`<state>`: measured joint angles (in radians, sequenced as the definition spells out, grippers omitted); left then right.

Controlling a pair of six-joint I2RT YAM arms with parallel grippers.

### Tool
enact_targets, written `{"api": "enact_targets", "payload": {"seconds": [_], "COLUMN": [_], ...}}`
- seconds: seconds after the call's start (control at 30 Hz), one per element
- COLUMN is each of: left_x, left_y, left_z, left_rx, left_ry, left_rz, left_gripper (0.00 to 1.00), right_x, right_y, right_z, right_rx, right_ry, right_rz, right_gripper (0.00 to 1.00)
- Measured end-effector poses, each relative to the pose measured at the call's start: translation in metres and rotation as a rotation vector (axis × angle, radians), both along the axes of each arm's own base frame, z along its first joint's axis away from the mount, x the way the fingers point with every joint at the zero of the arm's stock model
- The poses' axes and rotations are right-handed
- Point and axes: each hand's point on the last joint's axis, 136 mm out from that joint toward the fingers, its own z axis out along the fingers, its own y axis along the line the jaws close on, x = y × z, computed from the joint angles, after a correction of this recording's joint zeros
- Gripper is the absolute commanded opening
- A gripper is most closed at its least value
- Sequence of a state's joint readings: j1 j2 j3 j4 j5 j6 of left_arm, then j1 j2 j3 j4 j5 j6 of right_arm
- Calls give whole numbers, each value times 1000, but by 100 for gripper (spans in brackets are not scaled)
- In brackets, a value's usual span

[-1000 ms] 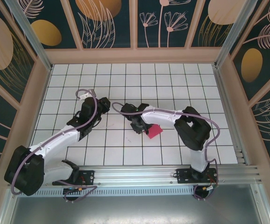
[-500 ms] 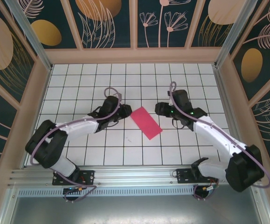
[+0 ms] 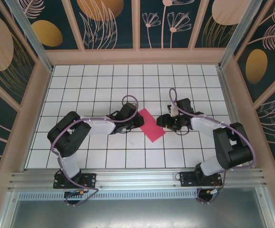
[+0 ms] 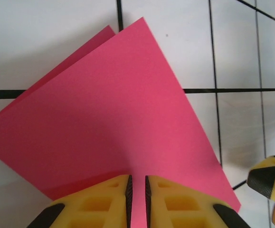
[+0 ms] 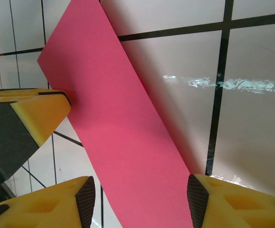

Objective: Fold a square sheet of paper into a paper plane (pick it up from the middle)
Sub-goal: Third fold the triangle at the center of the table.

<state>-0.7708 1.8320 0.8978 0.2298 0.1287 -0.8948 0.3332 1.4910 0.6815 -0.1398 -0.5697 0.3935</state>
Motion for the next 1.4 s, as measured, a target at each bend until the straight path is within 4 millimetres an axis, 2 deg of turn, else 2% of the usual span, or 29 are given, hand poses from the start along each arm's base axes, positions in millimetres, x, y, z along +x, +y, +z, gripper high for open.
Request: {"api": "enact_targets", "payload": {"seconds": [0.23, 0.37, 0.63, 0.83, 1.2, 1.4], "left_x": [0, 0, 0, 0, 2, 6], "left_y": [7, 8, 7, 5, -3, -7], "left_z": [-13, -17, -16, -16, -12, -6], "left_rx": [48, 59, 66, 69, 62, 62], "left_ry": [8, 7, -10, -24, -45, -72], "left_rz": [13, 8, -13, -37, -80, -100], "left_gripper": [17, 17, 17, 17, 17, 18], "right_x": [0, -3, -3, 2, -6, -11], "right_y": [0, 3, 3, 9, 15, 16], "right_z": [-13, -12, -12, -20, -17, -17], "right_rx": [-23, -6, -5, 9, 73, 90], "right_ry": [11, 16, 4, 30, 58, 80], "right_rz": [29, 52, 74, 105, 136, 131], "right_gripper": [61, 60, 61, 61, 46, 24]}}
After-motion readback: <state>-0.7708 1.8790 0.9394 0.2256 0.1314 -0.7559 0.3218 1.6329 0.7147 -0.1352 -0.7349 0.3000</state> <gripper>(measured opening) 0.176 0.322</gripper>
